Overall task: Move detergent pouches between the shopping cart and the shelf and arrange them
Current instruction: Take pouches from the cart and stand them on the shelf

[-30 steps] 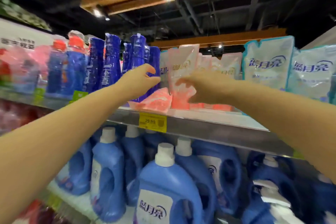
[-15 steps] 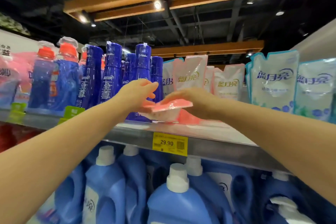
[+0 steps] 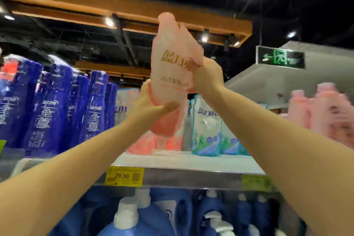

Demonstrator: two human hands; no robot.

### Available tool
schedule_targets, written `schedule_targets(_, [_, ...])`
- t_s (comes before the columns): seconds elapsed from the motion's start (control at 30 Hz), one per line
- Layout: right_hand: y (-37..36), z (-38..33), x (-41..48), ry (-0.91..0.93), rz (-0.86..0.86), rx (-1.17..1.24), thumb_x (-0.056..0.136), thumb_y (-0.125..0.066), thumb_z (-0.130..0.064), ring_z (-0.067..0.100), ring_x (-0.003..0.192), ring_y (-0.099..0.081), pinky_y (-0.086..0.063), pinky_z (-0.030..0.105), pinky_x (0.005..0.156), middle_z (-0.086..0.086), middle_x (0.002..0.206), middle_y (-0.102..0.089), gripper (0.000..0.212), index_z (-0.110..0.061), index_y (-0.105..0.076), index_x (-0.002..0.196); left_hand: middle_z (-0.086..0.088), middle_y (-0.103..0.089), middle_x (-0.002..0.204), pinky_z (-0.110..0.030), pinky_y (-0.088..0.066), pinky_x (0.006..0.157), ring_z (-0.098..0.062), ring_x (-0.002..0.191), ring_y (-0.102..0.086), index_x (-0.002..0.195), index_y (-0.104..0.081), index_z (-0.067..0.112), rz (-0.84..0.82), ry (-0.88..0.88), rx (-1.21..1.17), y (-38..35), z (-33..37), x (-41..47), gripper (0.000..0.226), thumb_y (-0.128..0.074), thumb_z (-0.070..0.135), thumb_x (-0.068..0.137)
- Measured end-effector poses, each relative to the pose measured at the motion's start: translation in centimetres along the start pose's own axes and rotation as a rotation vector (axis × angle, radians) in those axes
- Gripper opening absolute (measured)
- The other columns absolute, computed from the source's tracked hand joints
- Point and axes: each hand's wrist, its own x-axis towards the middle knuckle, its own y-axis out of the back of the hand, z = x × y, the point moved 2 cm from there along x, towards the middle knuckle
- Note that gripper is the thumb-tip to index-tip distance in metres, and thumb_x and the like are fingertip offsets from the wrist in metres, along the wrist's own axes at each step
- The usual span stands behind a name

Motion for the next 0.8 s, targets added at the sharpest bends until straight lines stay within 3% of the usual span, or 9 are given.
schedule_targets(0.1, [4.7,-0.8,-0.6,-0.066,0.055,0.05,0.094,-0.049,-0.019,0.017,0.074,-0.062,-0.054,0.02,0.061,-0.002,0.077,-0.063,0.024,-0.015,-0.063,0.075,0.013,-0.052,0.1,-0.033,-0.046,0.078,-0.012,0.091,-0.054,0.129,-0.033,0.025,0.056,-0.071,-0.031,-3.0,3.1,-0.9,0.07,-0.076,0.03,0.073])
schedule_targets(0.13, [6.3,-0.7,-1.0,-0.092,0.074,0.065,0.091,-0.052,-0.02,0.017,0.073,-0.063,-0.055,0.02,0.057,-0.003,0.075,-0.063,0.024,-0.019,-0.061,0.069,0.013,-0.053,0.099,-0.035,-0.049,0.079,-0.013,0.091,-0.055,0.126,-0.035,0.025,0.048,-0.079,-0.054,-4.1,4.1,-1.5,0.068,-0.076,0.031,0.073])
schedule_targets(0.27, [13.5,-0.2,-4.2,-0.127,0.135,0.039,0.089,-0.06,-0.026,0.032,0.085,-0.067,-0.057,0.049,0.07,0.007,0.087,-0.069,0.024,-0.026,-0.059,0.065,0.009,-0.055,0.104,-0.03,-0.053,0.072,-0.013,0.09,-0.058,0.113,-0.037,0.029,0.027,-0.119,-0.125,-9.7,7.2,-5.7,0.057,-0.076,0.034,0.072])
schedule_targets(0.43, [24.3,1.5,-11.8,-0.272,0.203,0.166,0.092,-0.054,-0.038,0.014,0.082,-0.064,-0.055,0.028,0.067,-0.006,0.087,-0.065,0.013,-0.026,-0.058,0.089,0.017,-0.052,0.092,-0.031,-0.052,0.072,-0.012,0.085,-0.057,0.11,-0.038,0.032,-0.04,-0.105,-0.186,-19.1,11.6,-12.6,0.053,-0.076,0.032,0.073])
schedule_targets(0.5, [29.3,3.2,-15.9,-0.374,0.216,0.168,0.093,-0.054,-0.037,0.01,0.086,-0.064,-0.054,0.024,0.069,-0.006,0.096,-0.066,0.021,-0.022,-0.056,0.107,0.017,-0.055,0.092,-0.033,-0.053,0.077,-0.012,0.088,-0.059,0.109,-0.041,0.029,-0.103,-0.072,-0.234,-23.7,14.0,-16.2,0.051,-0.077,0.03,0.073])
schedule_targets(0.57, [34.3,4.7,-20.9,-0.521,0.228,0.129,0.087,-0.06,-0.041,0.018,0.102,-0.063,-0.053,0.033,0.083,0.0,0.115,-0.065,0.045,-0.02,-0.05,0.125,0.018,-0.057,0.088,-0.016,-0.05,0.073,0.002,0.081,-0.059,0.109,-0.047,0.024,-0.148,-0.022,-0.301,-28.5,16.6,-20.3,0.048,-0.077,0.027,0.072])
schedule_targets(0.63, [39.4,5.7,-26.1,-0.664,0.271,0.07,0.076,-0.066,-0.046,0.024,0.108,-0.06,-0.05,0.034,0.081,0.004,0.122,-0.061,0.06,-0.02,-0.046,0.127,0.024,-0.053,0.08,0.0,-0.04,0.059,0.015,0.068,-0.052,0.106,-0.048,0.024,-0.225,0.031,-0.342,-33.4,19.3,-24.9,0.043,-0.076,0.028,0.073])
schedule_targets(0.73, [47.6,6.3,-33.7,-0.755,0.445,0.09,0.073,-0.073,-0.034,0.024,0.104,-0.063,-0.054,0.04,0.084,0.008,0.117,-0.063,0.044,-0.021,-0.054,0.11,0.022,-0.058,0.083,-0.008,-0.043,0.062,0.011,0.074,-0.055,0.106,-0.048,0.028,-0.389,0.123,-0.416,-40.9,22.9,-32.8,0.047,-0.077,0.035,0.071])
schedule_targets(0.8, [52.6,6.1,-38.3,-0.841,0.558,0.064,0.07,-0.078,-0.03,0.025,0.102,-0.065,-0.054,0.043,0.087,0.011,0.115,-0.065,0.053,-0.015,-0.053,0.114,0.016,-0.063,0.089,-0.023,-0.049,0.071,-0.005,0.082,-0.062,0.106,-0.048,0.028,-0.49,0.192,-0.431,-45.4,24.6,-38.3,0.05,-0.076,0.038,0.066])
